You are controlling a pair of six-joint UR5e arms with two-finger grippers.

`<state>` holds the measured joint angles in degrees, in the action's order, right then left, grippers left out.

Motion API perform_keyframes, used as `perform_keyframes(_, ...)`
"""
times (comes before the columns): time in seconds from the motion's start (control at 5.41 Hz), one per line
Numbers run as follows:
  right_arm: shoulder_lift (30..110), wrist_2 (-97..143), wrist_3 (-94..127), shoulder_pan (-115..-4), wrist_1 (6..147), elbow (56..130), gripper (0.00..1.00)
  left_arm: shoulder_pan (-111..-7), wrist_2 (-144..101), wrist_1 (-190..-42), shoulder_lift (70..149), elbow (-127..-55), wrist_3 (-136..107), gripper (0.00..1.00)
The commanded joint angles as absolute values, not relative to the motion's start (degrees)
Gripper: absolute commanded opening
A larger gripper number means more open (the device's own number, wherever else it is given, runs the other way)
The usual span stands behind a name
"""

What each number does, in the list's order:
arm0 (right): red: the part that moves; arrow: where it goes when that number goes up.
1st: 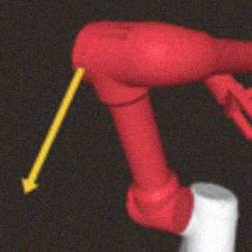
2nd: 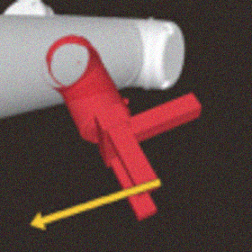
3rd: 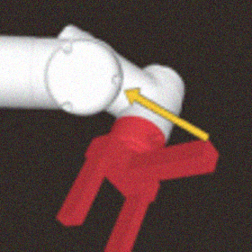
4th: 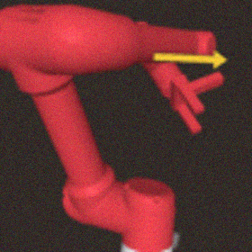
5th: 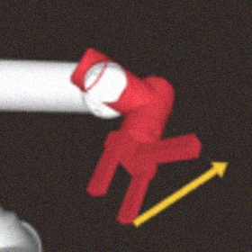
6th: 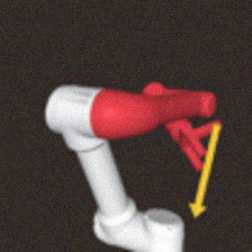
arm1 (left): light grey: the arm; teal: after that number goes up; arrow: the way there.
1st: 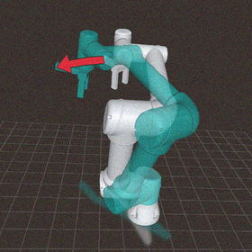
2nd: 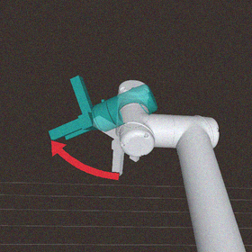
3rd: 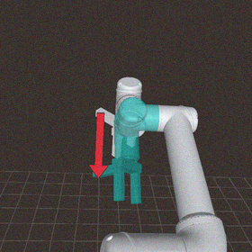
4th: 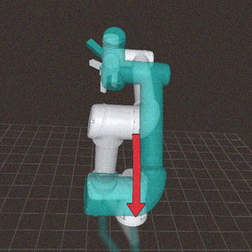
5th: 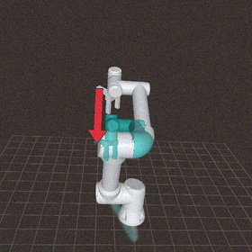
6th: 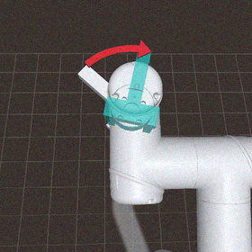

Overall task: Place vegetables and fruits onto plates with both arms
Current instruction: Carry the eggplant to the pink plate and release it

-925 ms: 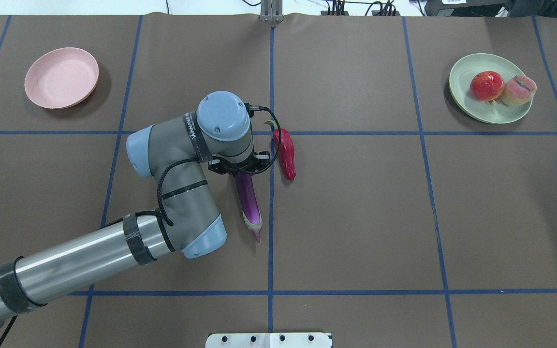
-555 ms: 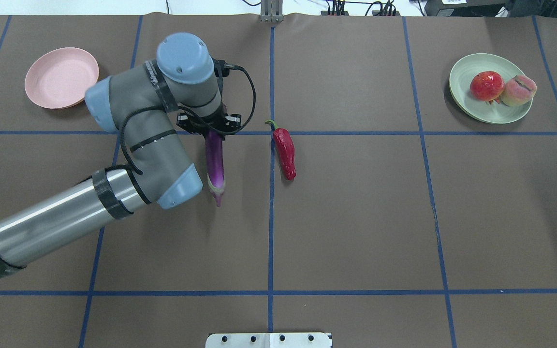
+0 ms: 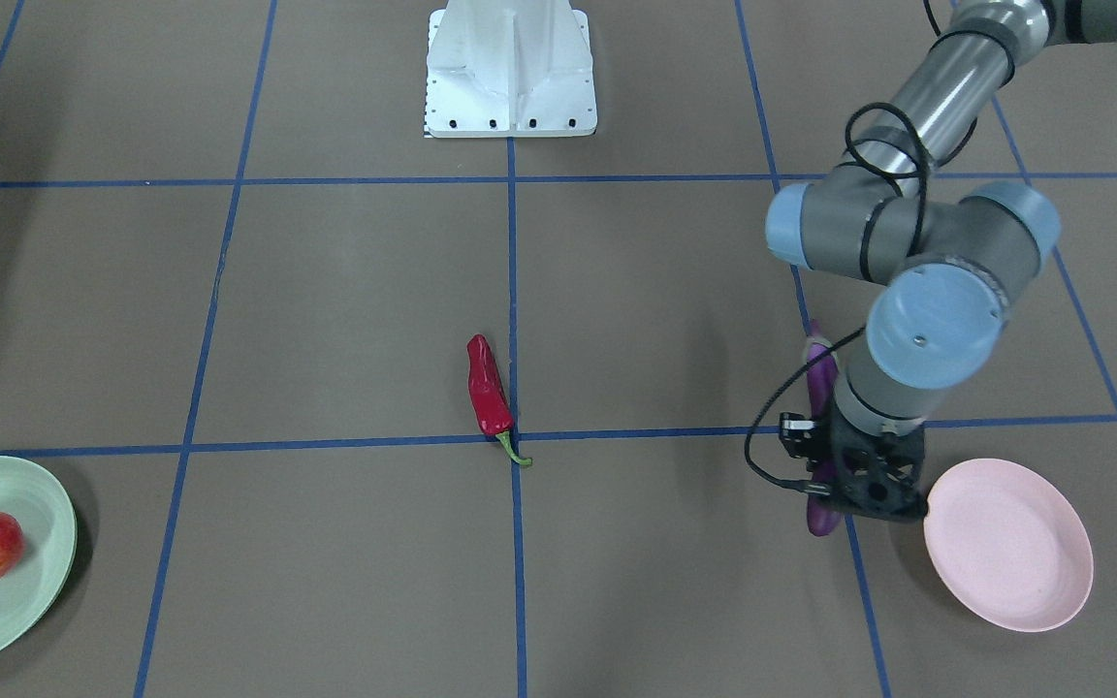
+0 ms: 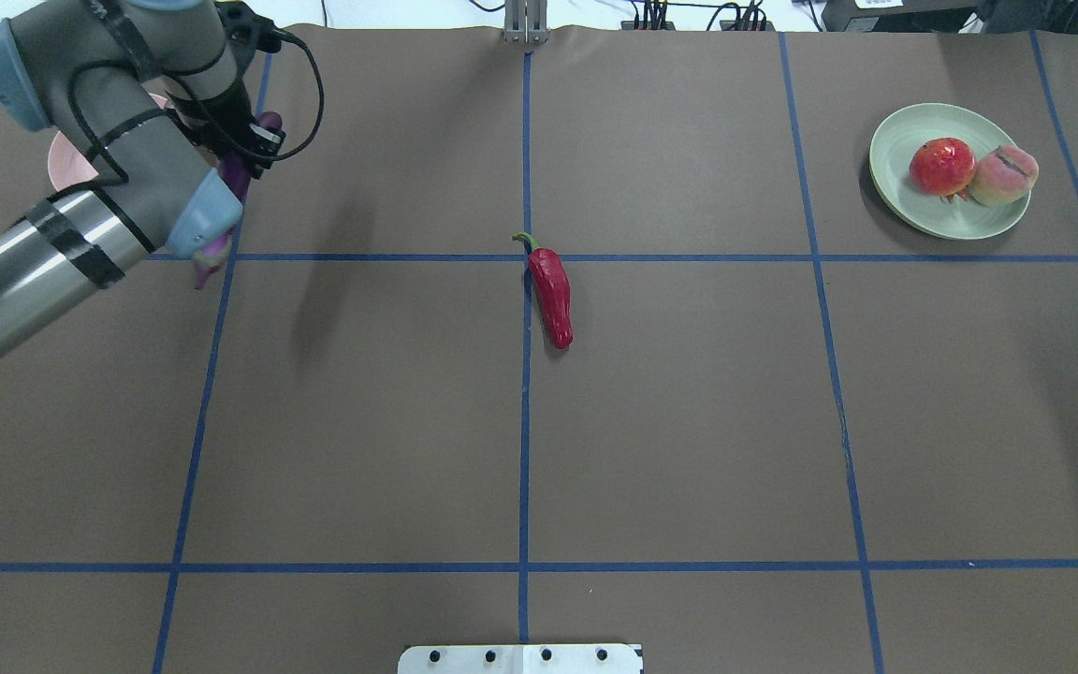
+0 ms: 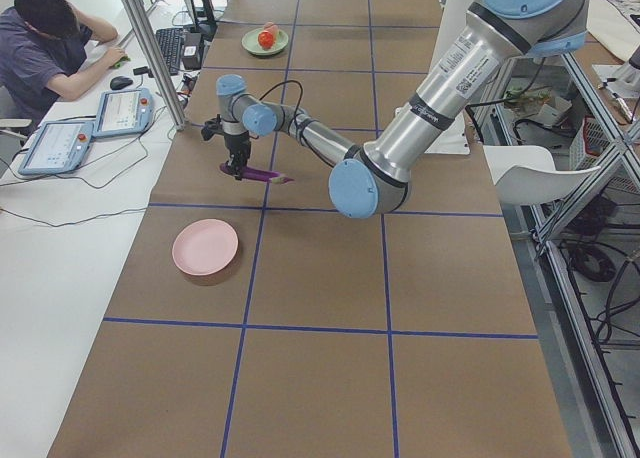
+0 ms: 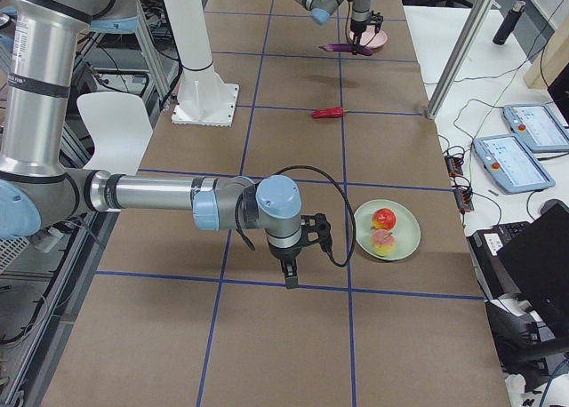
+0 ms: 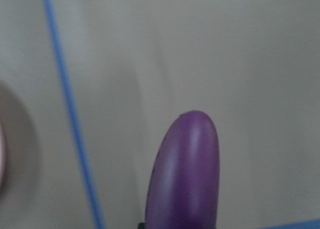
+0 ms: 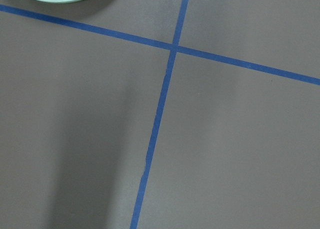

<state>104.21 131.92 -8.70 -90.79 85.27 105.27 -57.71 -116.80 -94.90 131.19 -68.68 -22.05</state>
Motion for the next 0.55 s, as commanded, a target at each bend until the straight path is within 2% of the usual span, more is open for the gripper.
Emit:
perform_keyframes(0.0, 104.15, 131.92, -8.61, -90.79, 85.17, 105.29, 1.00, -63.01, -117.07, -104.18, 131.13, -54.74, -12.14, 0.00)
perform_keyframes(0.18, 104.15, 131.92, -8.61, -90.79, 85.08, 105.29, 1.00, -64.15, -116.98, -108.33, 131.31, -49.01, -12.13, 0.00)
perform_keyframes(0.37, 104.15, 131.92, -8.61, -90.79, 85.08, 105.21, 1.00, -65.12, -116.90, -111.59, 131.31, -45.21, -12.22, 0.67)
